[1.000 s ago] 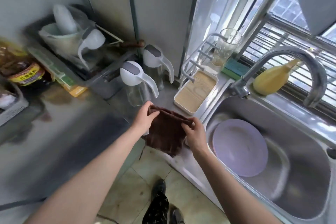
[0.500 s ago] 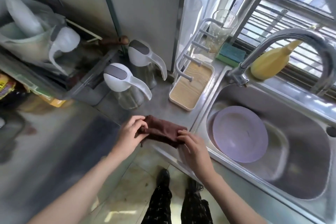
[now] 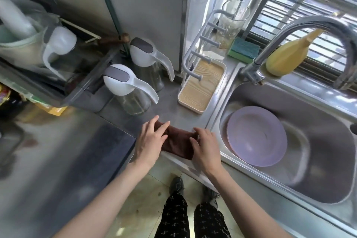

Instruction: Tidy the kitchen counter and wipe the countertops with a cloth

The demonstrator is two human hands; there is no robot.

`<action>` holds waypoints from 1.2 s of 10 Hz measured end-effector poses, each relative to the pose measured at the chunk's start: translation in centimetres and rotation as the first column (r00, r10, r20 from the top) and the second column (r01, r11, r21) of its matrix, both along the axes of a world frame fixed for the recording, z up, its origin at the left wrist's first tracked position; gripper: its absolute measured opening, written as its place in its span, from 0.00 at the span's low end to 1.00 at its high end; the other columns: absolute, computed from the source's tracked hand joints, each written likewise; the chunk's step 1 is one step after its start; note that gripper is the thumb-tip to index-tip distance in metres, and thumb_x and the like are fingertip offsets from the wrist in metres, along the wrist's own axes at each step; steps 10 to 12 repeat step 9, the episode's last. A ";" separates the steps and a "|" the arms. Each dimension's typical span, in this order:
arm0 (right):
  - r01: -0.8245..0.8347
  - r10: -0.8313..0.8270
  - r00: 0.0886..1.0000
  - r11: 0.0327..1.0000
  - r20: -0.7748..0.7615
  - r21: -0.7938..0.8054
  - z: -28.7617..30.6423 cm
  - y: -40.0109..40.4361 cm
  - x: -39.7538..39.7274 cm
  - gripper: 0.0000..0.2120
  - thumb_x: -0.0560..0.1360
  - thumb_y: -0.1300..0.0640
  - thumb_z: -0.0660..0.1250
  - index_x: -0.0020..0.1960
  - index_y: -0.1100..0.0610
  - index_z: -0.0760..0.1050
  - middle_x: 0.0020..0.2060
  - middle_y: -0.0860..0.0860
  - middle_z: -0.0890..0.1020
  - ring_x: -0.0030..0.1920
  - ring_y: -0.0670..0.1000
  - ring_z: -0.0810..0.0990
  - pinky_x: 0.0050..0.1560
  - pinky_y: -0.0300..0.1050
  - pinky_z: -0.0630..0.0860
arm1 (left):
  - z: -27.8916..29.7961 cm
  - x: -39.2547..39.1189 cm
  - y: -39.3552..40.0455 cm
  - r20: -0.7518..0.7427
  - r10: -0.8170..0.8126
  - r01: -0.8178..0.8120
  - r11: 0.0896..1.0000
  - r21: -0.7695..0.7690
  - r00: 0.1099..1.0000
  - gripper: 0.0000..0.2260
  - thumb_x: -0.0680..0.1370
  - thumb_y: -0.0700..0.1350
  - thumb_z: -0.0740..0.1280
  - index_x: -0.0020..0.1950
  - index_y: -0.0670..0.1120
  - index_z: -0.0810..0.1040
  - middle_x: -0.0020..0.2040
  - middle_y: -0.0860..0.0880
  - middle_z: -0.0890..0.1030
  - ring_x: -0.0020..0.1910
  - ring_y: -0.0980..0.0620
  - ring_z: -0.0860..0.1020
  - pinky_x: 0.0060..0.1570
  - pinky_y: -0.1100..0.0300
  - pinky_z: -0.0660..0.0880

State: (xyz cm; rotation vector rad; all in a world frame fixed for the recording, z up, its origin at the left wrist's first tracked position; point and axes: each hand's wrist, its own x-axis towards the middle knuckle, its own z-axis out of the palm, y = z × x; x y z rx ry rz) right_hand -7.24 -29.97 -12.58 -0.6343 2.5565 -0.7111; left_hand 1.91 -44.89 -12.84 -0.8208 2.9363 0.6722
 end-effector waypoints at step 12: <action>-0.372 0.372 0.928 0.925 0.013 0.075 2.4 3.4 1.9 0.28 0.79 0.44 0.51 0.76 0.49 0.50 0.76 0.49 0.48 0.76 0.51 0.44 0.75 0.57 0.44 | 2.2 -0.2 3.9 0.190 -0.114 0.095 0.990 0.103 0.975 0.26 0.77 0.55 0.58 0.74 0.54 0.56 0.76 0.51 0.52 0.75 0.47 0.52 0.71 0.46 0.50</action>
